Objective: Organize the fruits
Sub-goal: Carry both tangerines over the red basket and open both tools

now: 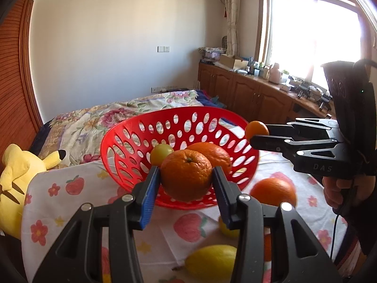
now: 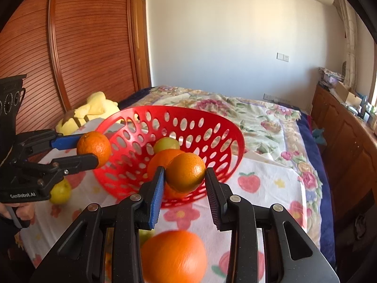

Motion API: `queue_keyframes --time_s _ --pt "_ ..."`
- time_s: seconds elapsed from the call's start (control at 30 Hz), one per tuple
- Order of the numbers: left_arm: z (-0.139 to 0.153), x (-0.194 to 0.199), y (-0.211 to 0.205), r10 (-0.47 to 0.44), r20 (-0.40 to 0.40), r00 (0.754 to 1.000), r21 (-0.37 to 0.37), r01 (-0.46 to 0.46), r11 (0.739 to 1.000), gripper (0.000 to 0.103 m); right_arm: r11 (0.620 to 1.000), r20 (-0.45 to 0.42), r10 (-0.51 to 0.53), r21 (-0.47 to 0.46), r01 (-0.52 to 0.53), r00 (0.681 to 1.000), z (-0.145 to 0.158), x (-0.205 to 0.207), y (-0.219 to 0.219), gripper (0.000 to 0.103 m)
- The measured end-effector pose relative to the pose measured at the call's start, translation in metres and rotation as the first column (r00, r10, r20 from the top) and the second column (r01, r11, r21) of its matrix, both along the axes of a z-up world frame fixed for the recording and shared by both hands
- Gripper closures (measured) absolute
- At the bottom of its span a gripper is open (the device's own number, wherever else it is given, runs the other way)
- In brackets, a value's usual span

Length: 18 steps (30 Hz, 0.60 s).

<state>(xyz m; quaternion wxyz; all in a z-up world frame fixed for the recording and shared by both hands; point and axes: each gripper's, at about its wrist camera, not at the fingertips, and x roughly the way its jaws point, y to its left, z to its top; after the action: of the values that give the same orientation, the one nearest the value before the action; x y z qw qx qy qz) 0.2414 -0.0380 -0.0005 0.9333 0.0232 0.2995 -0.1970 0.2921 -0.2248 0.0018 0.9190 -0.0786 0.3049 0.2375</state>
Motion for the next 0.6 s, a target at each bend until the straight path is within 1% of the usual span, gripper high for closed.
queue_keyframes --time_s 0.13,0.37,0.6 --pt "-0.006 0.011 -0.001 0.008 -0.012 1.0 0.018 -0.008 1.0 0.059 1.0 -0.02 0.027 0.008 -0.027 0.999 -0.008 0.009 0.005 0.069" --pt "-0.02 0.023 0.001 0.018 -0.042 0.999 0.042 -0.016 0.999 0.059 0.997 -0.048 0.08 0.013 -0.079 0.996 -0.017 0.009 0.021 0.069" --pt "-0.021 0.025 0.0 0.013 -0.045 0.999 0.046 -0.011 0.999 0.058 0.992 -0.061 0.124 0.022 -0.123 0.99 -0.017 0.006 0.038 0.069"
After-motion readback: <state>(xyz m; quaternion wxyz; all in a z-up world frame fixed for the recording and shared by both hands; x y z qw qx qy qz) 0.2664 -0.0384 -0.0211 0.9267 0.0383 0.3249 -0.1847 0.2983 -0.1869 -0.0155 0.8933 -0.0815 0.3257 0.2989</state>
